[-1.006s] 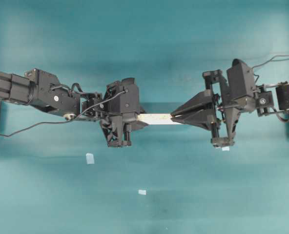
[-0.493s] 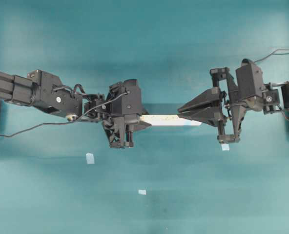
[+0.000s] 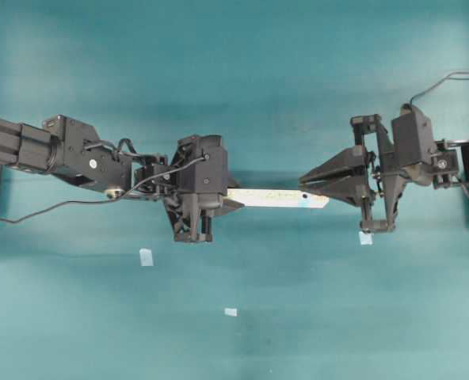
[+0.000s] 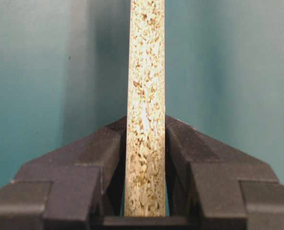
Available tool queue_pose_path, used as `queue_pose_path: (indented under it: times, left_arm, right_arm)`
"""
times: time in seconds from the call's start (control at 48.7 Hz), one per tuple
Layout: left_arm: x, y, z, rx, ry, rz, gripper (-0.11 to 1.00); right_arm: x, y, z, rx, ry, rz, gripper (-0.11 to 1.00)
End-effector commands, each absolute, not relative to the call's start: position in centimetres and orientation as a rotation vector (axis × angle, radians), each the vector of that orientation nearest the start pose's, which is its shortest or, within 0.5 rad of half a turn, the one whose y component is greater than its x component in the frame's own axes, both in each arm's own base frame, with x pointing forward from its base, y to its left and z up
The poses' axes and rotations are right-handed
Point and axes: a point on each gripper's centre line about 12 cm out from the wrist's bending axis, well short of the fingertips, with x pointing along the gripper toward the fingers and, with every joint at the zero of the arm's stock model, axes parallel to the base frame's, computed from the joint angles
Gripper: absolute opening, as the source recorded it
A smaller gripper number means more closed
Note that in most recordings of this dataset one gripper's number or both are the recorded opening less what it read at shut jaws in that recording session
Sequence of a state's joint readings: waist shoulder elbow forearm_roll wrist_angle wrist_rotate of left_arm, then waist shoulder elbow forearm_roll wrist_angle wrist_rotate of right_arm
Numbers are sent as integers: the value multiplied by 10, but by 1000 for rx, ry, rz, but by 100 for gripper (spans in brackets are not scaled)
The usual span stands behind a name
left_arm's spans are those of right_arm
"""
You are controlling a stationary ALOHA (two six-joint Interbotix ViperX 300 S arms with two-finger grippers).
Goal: Insert the rod into the hole on the wooden board.
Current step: 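Align the held peg with the hole near the board's right end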
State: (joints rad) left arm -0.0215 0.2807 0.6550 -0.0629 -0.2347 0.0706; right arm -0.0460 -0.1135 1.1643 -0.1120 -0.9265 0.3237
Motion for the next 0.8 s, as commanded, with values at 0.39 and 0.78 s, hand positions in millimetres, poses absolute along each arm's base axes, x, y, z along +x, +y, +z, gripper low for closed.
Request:
queue_pose_path:
  times: [0.39,0.78]
  left_arm:
    - [405,7,79,12,717,21,31]
    - [404,8,78,10,720,24,31]
  right_arm:
    - [296,-7,145,255,88,1,10]
    - [294,-10,142,266,86,-24,10]
